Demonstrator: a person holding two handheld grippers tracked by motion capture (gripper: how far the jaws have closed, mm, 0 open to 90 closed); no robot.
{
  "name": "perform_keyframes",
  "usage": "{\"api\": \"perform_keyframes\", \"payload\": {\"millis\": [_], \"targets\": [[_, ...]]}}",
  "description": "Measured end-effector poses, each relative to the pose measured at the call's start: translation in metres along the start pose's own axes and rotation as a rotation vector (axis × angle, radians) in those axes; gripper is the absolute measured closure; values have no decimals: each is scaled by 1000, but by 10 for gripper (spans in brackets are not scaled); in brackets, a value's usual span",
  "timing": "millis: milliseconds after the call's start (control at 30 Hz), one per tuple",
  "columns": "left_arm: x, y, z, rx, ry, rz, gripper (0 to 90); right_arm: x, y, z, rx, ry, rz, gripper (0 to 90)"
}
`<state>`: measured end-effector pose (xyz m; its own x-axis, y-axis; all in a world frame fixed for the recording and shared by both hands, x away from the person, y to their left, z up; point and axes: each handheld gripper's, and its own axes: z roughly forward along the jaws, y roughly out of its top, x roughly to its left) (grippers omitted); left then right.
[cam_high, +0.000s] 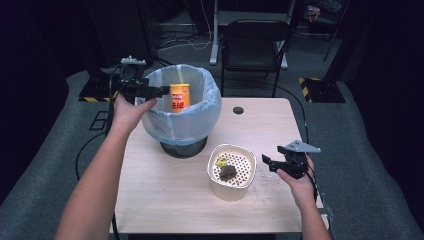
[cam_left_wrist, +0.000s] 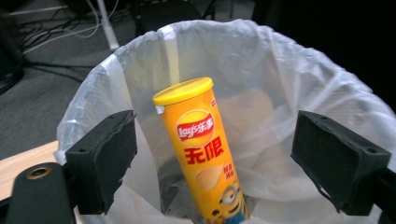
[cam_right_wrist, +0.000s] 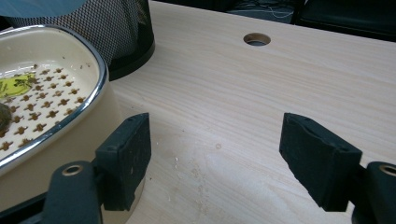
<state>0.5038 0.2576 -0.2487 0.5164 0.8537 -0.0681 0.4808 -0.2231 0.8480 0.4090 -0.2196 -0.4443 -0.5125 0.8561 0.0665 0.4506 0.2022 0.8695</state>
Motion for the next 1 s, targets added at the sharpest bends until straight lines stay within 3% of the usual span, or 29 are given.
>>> {"api": "perform_keyframes", "payload": {"millis": [400,533,1000], "targets": [[-8,-26,-34,-10,-49,65,220,-1,0,-3,-7,-10,11,248],[-6,-37,-44,-26,-88,58,252,-1,-1,-2,-4,-12,9,248],[8,-80,-57,-24,-77,25,253,-1,-3,1,15,-15,-4,248]]}}
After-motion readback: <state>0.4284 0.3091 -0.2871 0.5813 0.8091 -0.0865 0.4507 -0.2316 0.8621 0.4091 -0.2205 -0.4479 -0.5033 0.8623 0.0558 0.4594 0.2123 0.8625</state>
